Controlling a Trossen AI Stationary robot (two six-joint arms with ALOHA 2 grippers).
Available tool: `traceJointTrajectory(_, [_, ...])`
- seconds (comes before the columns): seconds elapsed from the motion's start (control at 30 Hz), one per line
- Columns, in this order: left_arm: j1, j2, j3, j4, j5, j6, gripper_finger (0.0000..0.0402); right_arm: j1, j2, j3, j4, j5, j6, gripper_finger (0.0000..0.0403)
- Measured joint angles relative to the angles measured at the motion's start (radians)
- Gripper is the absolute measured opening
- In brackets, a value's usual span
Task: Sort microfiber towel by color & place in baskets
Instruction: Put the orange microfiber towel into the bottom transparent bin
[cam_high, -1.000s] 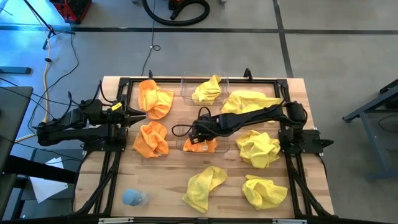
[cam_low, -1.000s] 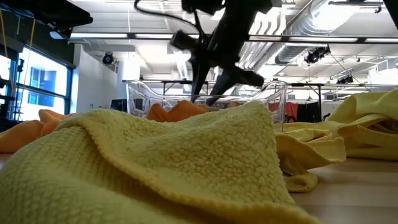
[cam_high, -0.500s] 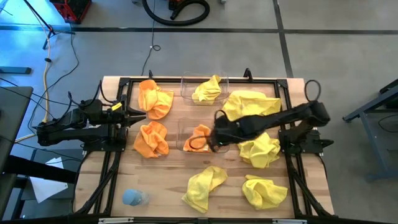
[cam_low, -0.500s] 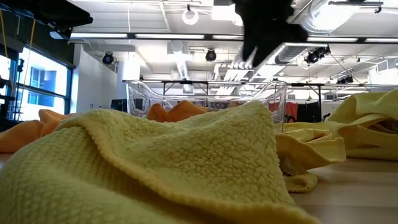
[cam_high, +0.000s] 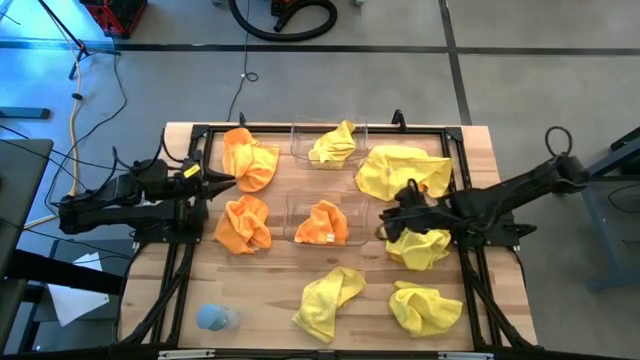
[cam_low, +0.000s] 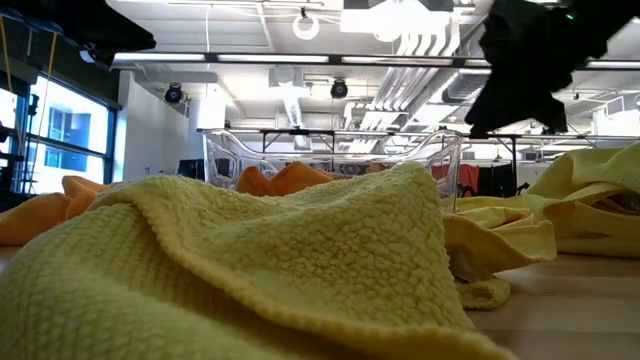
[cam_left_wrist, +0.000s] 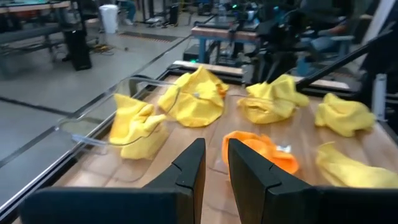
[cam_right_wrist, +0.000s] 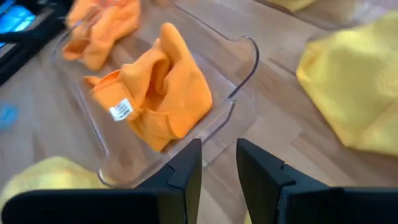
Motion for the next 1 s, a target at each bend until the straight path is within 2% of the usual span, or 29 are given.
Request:
traceJointTrajectory(0.13, [0.000,0.032,0.000,0.003,-0.032,0.000,0.0055,0.000,-0.110,-0.127,0.106,0.008,-0.111,0.0094])
traceJointTrajectory(0.23, [0.000,0.059,0.000,0.012,-0.032,-0.003,0.0056,0.000,-0.159,-0.193,0.127,0.019,-0.114,0.0094])
traceJointTrajectory(0.33, [0.000,0.089,0.000,0.043,-0.063,-0.069,0.0064,0.000,-0.181,-0.232,0.128,0.019,-0.087,0.0094])
traceJointTrajectory(0.43, [0.000,0.123,0.000,0.056,-0.102,-0.134,0.0090,0.000,-0.180,-0.238,0.129,0.016,-0.064,0.0094])
traceJointTrajectory(0.57, [0.000,0.179,0.000,0.061,-0.146,-0.178,0.0148,0.000,-0.178,-0.238,0.142,-0.003,-0.082,0.0094])
traceJointTrajectory(0.73, [0.000,0.265,0.000,0.060,-0.282,-0.304,0.0204,0.000,-0.178,-0.238,0.143,-0.016,-0.164,0.0094])
traceJointTrajectory(0.83, [0.000,0.325,0.000,0.066,-0.420,-0.397,0.0209,0.000,-0.178,-0.238,0.142,-0.076,-0.259,0.0094])
traceJointTrajectory(1.0, [0.008,0.455,0.000,0.106,-0.520,-0.487,0.0208,-0.016,-0.186,-0.238,0.128,-0.135,-0.450,0.0094])
